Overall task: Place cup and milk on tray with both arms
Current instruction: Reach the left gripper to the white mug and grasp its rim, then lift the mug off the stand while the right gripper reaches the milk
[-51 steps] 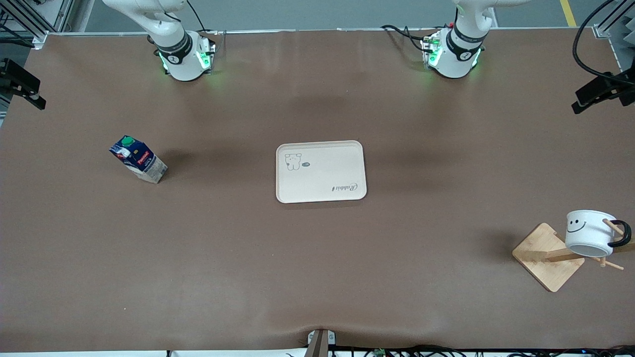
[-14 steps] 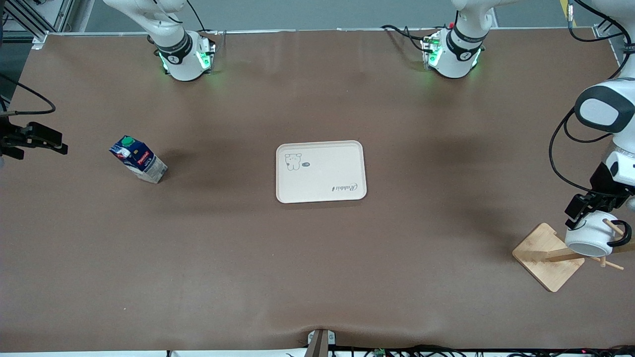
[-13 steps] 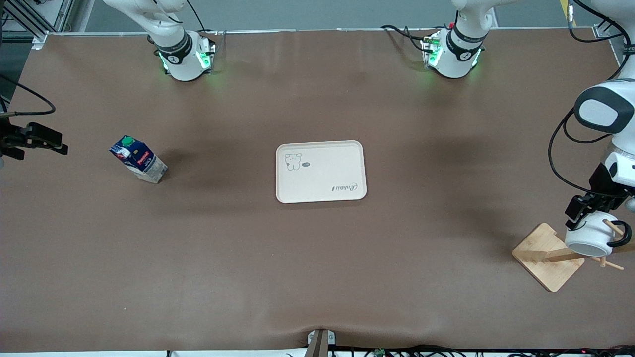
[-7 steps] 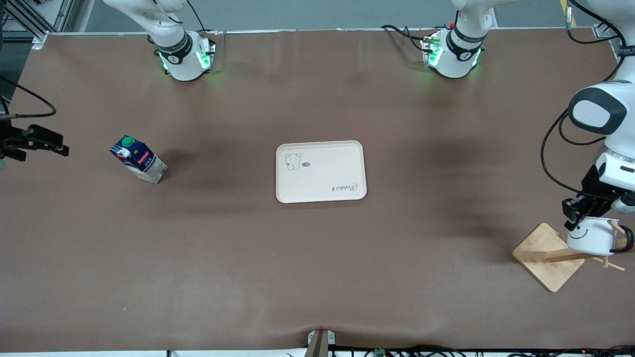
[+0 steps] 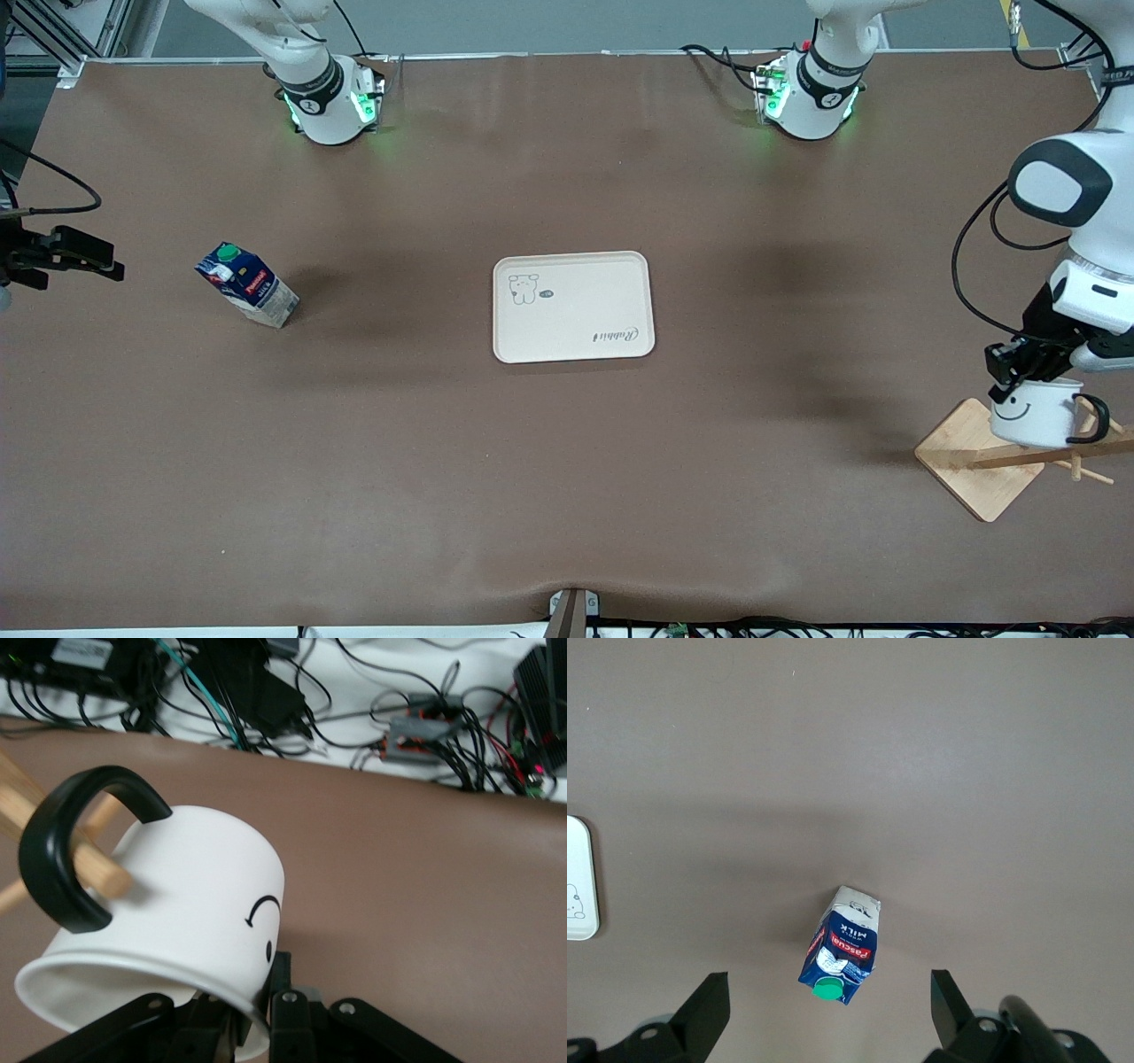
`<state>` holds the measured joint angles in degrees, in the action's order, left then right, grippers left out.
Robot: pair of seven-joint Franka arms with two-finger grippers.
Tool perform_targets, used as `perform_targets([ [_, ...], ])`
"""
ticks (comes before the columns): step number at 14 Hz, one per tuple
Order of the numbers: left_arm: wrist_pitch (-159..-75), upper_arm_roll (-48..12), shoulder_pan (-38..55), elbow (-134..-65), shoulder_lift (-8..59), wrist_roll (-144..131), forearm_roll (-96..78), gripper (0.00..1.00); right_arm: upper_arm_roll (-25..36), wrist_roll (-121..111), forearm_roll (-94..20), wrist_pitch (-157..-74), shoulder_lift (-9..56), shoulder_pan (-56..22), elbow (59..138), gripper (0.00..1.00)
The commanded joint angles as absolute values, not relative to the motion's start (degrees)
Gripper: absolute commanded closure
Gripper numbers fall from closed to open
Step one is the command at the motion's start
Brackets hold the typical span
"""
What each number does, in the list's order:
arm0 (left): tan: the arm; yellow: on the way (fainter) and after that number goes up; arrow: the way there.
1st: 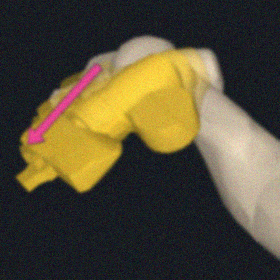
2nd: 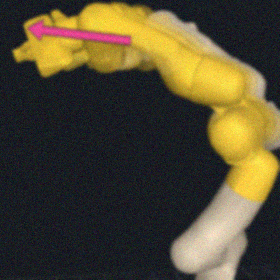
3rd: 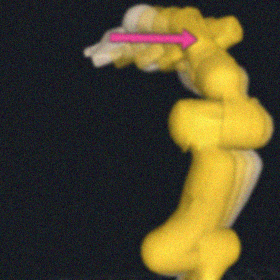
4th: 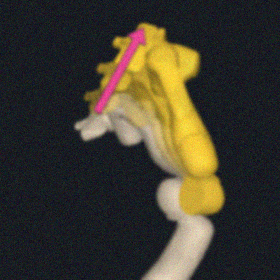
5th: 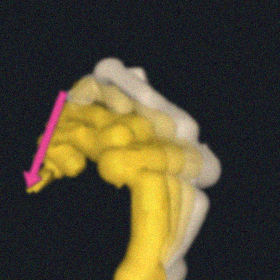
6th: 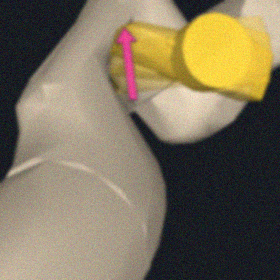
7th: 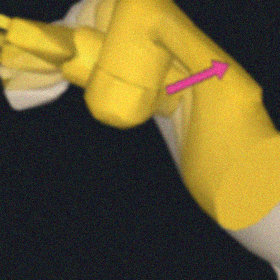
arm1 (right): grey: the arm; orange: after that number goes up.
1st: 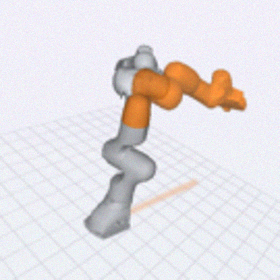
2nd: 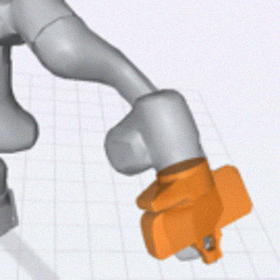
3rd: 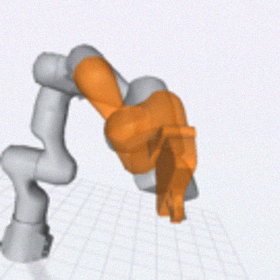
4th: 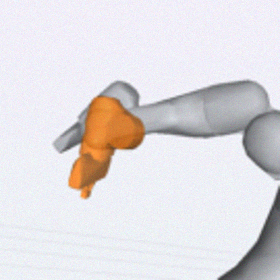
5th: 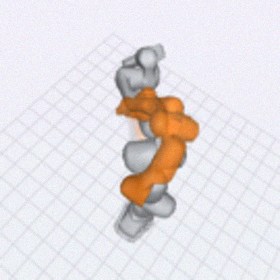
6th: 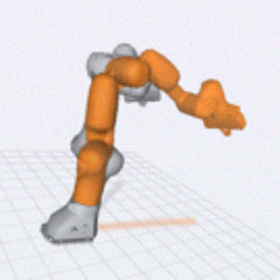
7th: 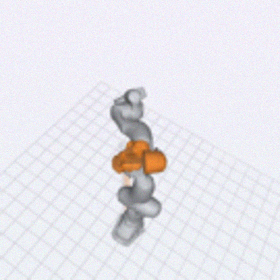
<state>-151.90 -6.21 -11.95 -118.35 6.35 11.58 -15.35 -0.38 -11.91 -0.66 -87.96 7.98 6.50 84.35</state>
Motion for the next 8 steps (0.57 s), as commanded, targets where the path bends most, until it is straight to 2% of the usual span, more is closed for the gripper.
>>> perform_targets([
  [1, -142.9, -7.1, -12.1, -119.9, 0.3, 10.6, -16.7, 1.00, -1.0, -12.2, -1.2, -87.5, 9.4, 7.6, 83.5, 0.00],
  [2, -139.5, -7.6, -12.1, -119.7, -1.3, 8.9, -16.4, 1.00, -1.0, -12.0, -1.5, -86.8, 11.8, 7.6, 83.5, 0.00],
  [5, -130.7, -10.1, -12.1, -118.2, -4.1, 2.9, -16.0, 1.00, -1.0, -11.9, -1.6, -86.9, 12.4, 9.5, 83.5, 0.00],
  [8, -121.0, -15.2, -12.0, -112.7, -3.7, -7.4, -7.1, 1.00, -1.1, -11.9, -1.6, -86.6, 12.7, 9.5, 83.5, 0.00],
])
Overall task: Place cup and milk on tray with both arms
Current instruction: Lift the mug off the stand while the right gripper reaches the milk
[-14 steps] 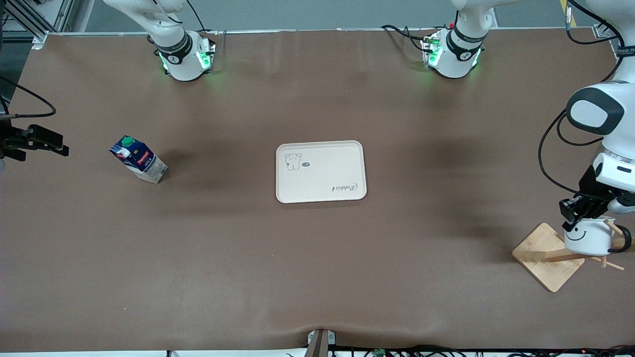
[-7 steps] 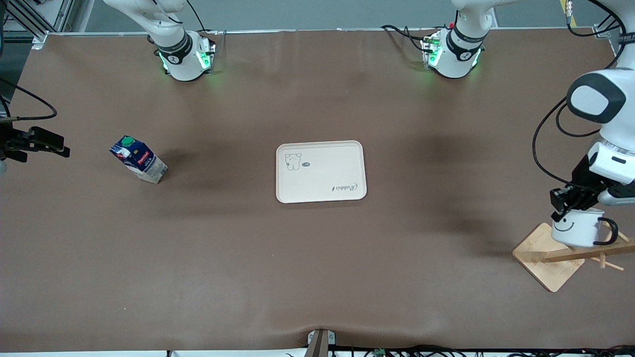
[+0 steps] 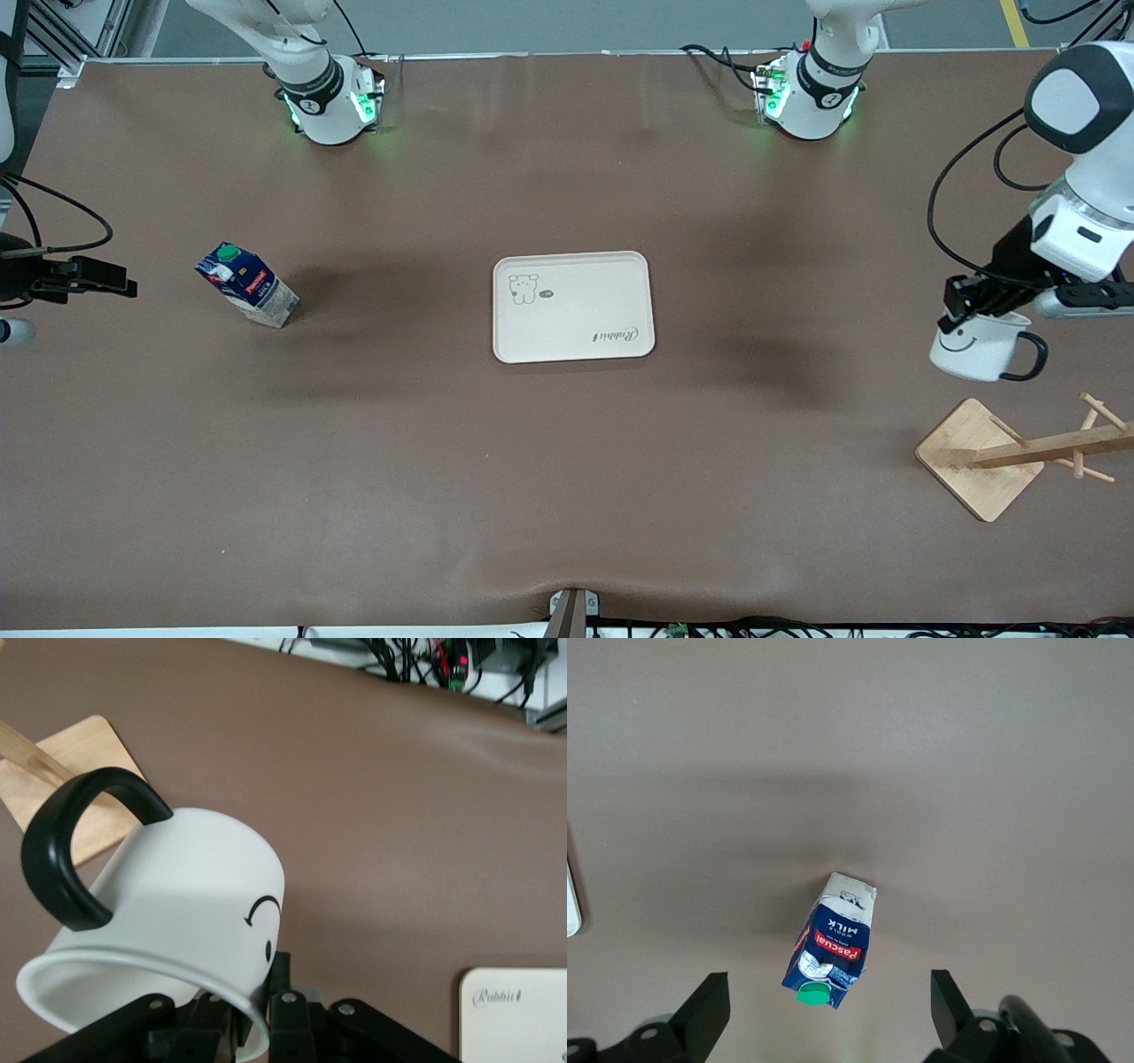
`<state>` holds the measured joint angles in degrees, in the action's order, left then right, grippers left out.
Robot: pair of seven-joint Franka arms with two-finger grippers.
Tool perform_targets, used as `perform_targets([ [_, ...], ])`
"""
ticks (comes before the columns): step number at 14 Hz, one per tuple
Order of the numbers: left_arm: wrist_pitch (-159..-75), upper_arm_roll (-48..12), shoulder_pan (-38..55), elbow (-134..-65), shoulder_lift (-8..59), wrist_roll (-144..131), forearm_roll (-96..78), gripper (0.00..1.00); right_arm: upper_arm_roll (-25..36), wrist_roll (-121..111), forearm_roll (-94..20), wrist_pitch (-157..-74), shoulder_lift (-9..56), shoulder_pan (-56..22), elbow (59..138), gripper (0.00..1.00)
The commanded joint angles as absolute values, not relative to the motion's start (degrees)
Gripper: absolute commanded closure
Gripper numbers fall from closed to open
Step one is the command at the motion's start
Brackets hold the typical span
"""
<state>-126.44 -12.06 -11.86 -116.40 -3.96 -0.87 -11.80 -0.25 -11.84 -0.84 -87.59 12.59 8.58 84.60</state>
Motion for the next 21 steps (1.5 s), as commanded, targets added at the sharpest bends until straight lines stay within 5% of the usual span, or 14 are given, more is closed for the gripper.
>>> perform_targets([
  [1, -118.4, -18.2, -12.0, -111.2, -3.2, -12.8, -5.7, 1.00, -1.0, -11.8, -1.6, -85.5, 12.7, 9.6, 83.6, 0.00],
  [8, -116.5, -34.3, -10.0, -107.8, 6.6, -37.5, -1.1, 1.00, -1.1, 3.8, -1.5, -83.6, 13.0, 9.0, 86.8, 0.00],
  [12, -113.5, -34.6, 0.4, -100.5, 16.9, -53.8, -0.4, 1.00, -1.1, 6.7, -1.4, -84.6, 13.0, 8.5, 89.6, 0.00],
  [17, -113.2, -34.2, 11.1, -92.1, 30.4, -66.7, 0.1, 1.00, -1.1, 8.0, -0.8, -102.5, 3.5, 8.5, 113.5, 0.00],
  [21, -113.4, -34.2, 13.6, -90.7, 38.0, -68.0, 0.8, 1.00, -1.1, 10.3, -0.8, -103.2, 3.3, 8.8, 117.8, 0.00],
])
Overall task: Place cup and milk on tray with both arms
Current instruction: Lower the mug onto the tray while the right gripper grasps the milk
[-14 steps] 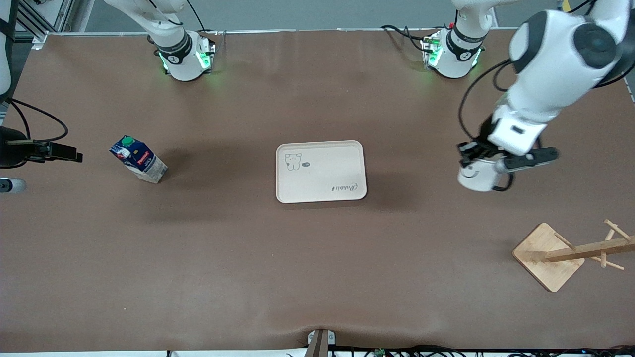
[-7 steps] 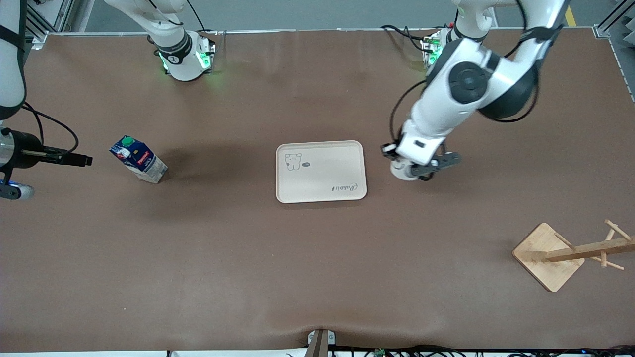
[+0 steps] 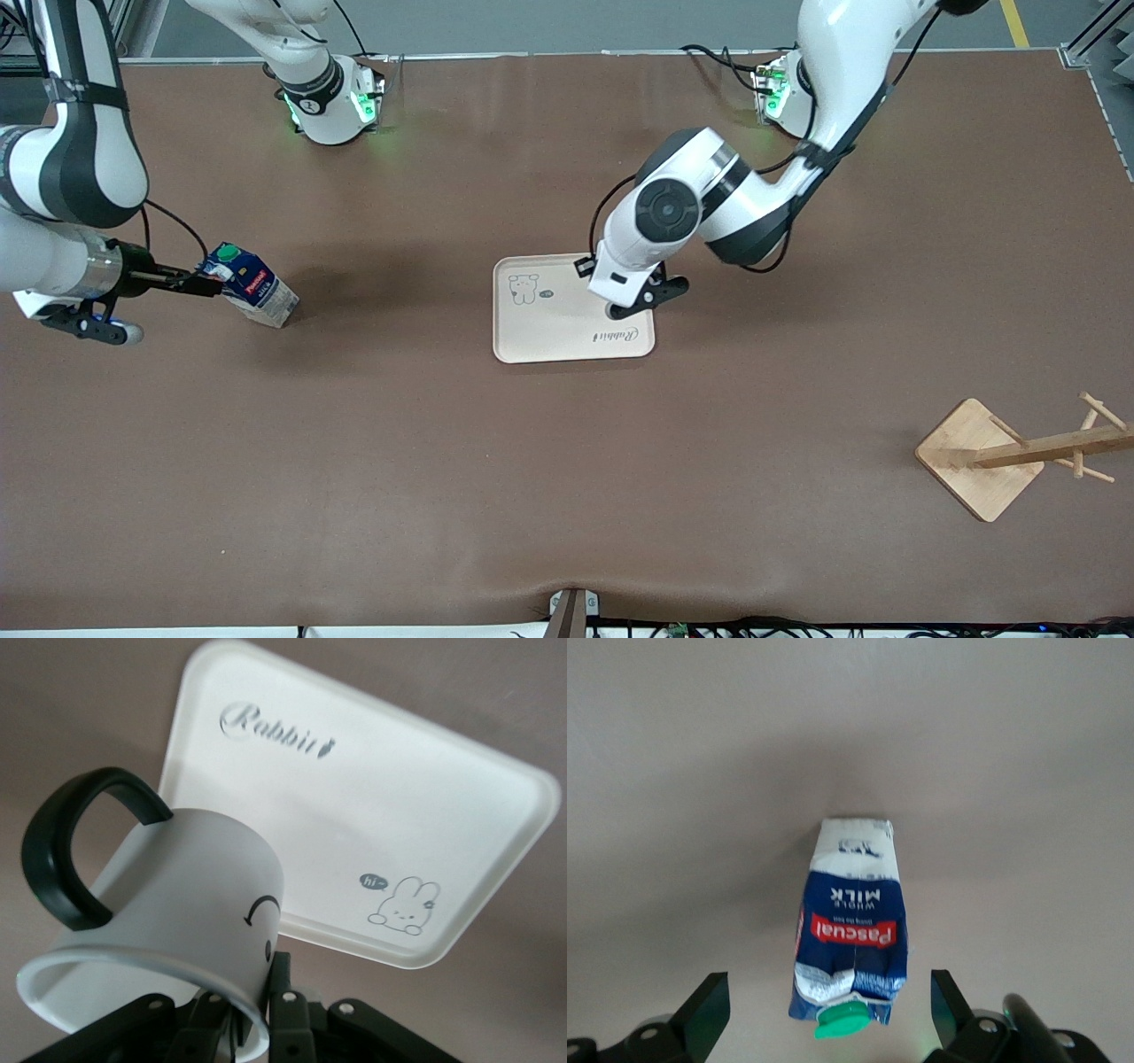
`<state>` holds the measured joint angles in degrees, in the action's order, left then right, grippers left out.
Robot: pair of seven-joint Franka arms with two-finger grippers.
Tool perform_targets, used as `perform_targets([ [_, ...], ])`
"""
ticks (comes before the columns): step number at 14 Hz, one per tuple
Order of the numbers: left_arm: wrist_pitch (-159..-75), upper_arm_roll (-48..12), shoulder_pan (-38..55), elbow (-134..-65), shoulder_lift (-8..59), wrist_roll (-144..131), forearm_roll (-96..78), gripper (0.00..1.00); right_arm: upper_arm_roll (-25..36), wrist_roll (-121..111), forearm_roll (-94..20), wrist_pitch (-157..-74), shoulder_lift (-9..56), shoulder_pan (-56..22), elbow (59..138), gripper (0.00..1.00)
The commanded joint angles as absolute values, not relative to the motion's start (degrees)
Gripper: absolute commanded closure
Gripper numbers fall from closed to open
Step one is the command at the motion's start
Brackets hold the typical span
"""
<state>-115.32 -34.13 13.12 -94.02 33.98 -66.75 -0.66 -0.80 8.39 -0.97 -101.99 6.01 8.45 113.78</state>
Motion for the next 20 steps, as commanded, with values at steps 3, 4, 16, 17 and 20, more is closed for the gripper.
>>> perform_targets([
  [3, -114.6, -34.0, 15.0, -90.2, 42.1, -67.4, 1.1, 1.00, -1.1, 13.5, -0.8, -103.7, 3.0, 8.5, 120.9, 0.00],
  [4, -114.9, -33.9, 15.5, -89.4, 43.1, -67.8, 1.7, 1.00, -1.1, 13.6, -0.8, -105.4, 2.2, 8.5, 122.2, 0.00],
  [16, -120.5, -29.6, 17.3, -89.0, 45.6, -67.1, 2.5, 0.00, -1.5, 15.5, -1.5, -95.7, 2.2, 8.2, 115.5, 1.00],
  [17, -120.5, -29.6, 17.1, -89.0, 45.2, -67.0, 2.5, 0.00, -1.5, 15.5, -1.5, -92.7, 2.3, 6.7, 112.0, 1.00],
  [20, -118.9, -29.9, 16.8, -86.6, 43.4, -67.7, 2.5, 0.00, -1.6, 15.1, -1.6, -86.1, 2.8, 1.8, 106.1, 1.00],
])
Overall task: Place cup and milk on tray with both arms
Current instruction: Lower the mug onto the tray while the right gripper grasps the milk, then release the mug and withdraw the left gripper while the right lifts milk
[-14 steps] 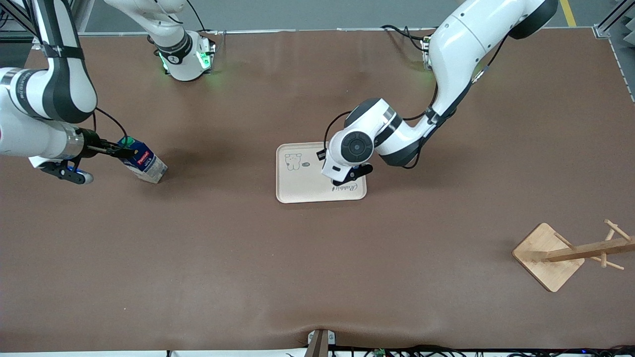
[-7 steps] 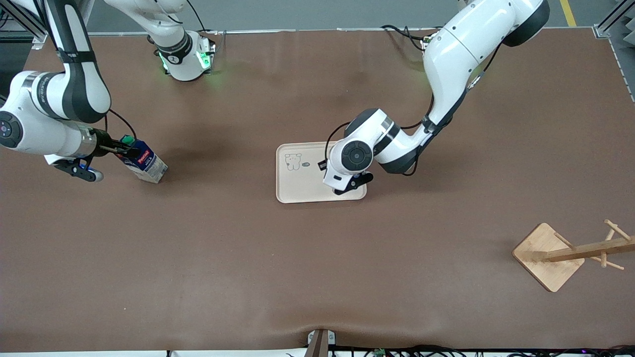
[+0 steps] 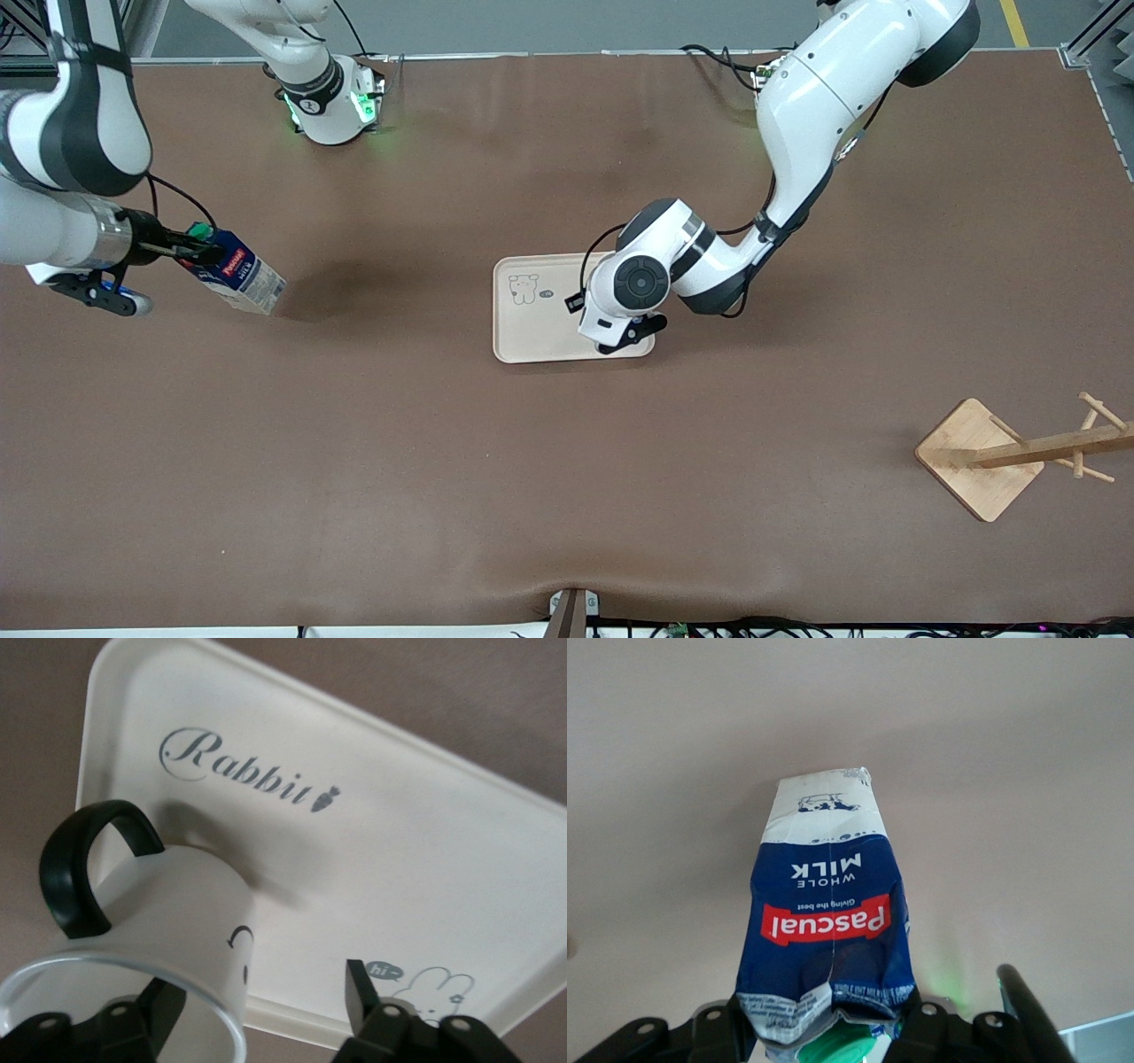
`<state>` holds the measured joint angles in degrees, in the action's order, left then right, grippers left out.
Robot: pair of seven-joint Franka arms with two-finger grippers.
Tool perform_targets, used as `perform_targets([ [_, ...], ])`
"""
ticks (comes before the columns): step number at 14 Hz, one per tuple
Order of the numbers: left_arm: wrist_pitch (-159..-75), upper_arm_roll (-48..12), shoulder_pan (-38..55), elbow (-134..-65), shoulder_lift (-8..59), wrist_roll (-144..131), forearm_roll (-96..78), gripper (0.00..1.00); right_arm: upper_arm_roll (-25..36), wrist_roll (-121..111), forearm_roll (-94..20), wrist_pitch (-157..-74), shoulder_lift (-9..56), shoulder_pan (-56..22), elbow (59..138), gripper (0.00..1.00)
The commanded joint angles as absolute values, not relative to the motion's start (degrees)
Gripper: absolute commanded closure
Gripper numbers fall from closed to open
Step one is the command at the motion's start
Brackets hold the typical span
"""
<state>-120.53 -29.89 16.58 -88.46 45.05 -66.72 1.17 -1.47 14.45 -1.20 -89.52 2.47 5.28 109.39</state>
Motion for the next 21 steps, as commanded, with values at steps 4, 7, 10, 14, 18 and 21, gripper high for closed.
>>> perform_targets([
  [4, -114.2, -29.1, 16.1, -84.3, 35.6, -66.2, 3.7, 0.00, -1.5, 17.6, -6.7, -81.7, 3.7, -6.6, 100.8, 1.00],
  [7, -109.3, -28.3, 11.8, -84.1, 29.0, -59.6, 9.7, 0.00, -1.5, 28.4, -14.1, -81.8, 7.5, -13.6, 96.4, 1.00],
  [10, -107.9, -28.4, 3.8, -84.2, 24.3, -51.8, 10.7, 0.00, -1.5, 39.3, -14.4, -82.3, 15.9, -23.3, 88.7, 1.00],
  [14, -103.4, -28.6, -5.8, -84.2, 18.1, -40.7, 10.5, 0.00, -1.5, 42.5, -14.6, -83.5, 28.6, -31.0, 79.1, 1.00],
  [18, -98.8, -28.5, -11.9, -84.1, 12.7, -33.1, 10.5, 0.00, -1.5, 43.8, -23.1, -90.1, 32.4, -32.2, 77.4, 1.00],
  [21, -96.1, -28.4, -15.7, -84.2, 8.1, -23.9, 10.4, 0.00, -1.5, 43.8, -24.6, -91.5, 33.7, -32.4, 77.4, 1.00],
])
